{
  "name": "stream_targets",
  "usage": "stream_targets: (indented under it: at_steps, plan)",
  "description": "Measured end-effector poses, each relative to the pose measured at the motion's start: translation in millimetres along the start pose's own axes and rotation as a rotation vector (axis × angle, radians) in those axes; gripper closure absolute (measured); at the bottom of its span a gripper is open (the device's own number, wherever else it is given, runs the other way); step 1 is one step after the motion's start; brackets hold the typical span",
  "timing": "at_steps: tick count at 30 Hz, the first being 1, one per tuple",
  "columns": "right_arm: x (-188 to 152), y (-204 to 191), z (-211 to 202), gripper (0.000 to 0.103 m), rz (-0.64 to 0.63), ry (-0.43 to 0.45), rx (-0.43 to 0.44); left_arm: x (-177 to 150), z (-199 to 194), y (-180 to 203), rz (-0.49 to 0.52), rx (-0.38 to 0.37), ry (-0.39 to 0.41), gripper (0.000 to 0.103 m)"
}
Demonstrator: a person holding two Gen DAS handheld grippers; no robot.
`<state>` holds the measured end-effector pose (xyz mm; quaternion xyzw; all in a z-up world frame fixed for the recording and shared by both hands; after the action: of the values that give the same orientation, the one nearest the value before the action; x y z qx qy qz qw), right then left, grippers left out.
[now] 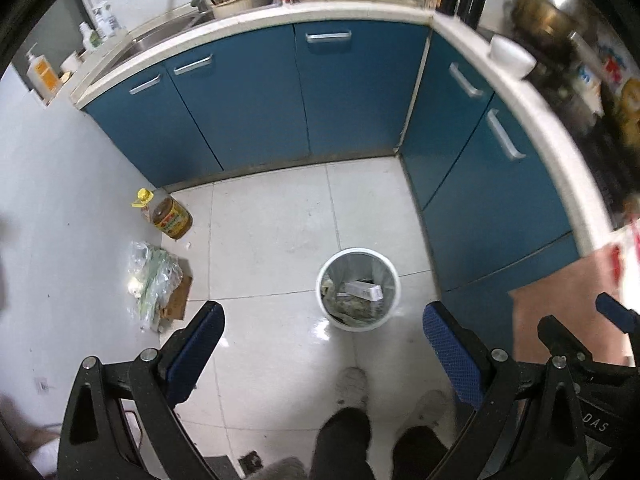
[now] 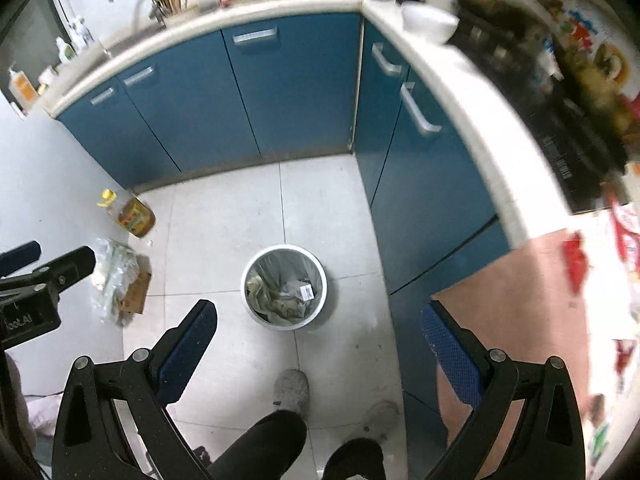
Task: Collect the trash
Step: 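Grasp the red packet with the left tool while the right tool grasps the medicine box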
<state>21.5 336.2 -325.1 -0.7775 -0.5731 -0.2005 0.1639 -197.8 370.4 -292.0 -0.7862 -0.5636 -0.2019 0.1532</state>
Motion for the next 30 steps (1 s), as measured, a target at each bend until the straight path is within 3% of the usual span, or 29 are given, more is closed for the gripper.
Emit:
stream_targets:
  at_steps: [7, 11, 13, 17, 21, 24, 30]
  plan:
    - [5.6, 11.5, -85.9, 0.000, 0.095, 0.058, 0.052, 0.5, -60.3, 1.7, -0.025, 0.013, 0.021, 0.002]
    - [4.1, 37.3, -108.7, 0.000, 0.244, 0.105, 0.104, 12.8, -80.9, 24.0, 0.033, 0.060, 0.103, 0.002]
    - [3.0, 62.5, -118.3, 0.000, 0.330, 0.125, 0.100, 24.2, -93.3, 45.2, 0.059, 0.049, 0.151, 0.002]
    - [-11.3, 137.8, -132.4, 0.000, 0.489, 0.135, 0.048, 47.3, -111.1, 115.8, 0.165, 0.010, 0.219, 0.002]
    - [-51.4, 257.9, -151.1, 0.000, 0.669, 0.122, -0.122, 52.7, -101.6, 213.5, 0.290, -0.071, 0.182, 0.002]
    - [-86.9, 337.8, -150.3, 0.000, 0.800, 0.079, -0.205, 43.9, -74.6, 301.2, 0.390, -0.150, 0.096, 0.002]
    - [-148.0, 454.3, -128.9, 0.000, 0.950, -0.009, -0.276, 8.0, 3.7, 423.1, 0.498, -0.188, -0.112, 0.002]
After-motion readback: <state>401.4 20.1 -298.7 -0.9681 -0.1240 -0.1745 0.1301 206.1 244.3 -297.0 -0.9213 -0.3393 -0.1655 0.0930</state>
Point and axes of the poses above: each gripper's, at about its wrist camera, not at the fingertips, and z roughly the way its jaws point, y to its right, x to its top, the point moved 5 cm from there along z, roughly the way its jaws point, and after that the axes turned 8 degrees about y, right-handed, at the moved point
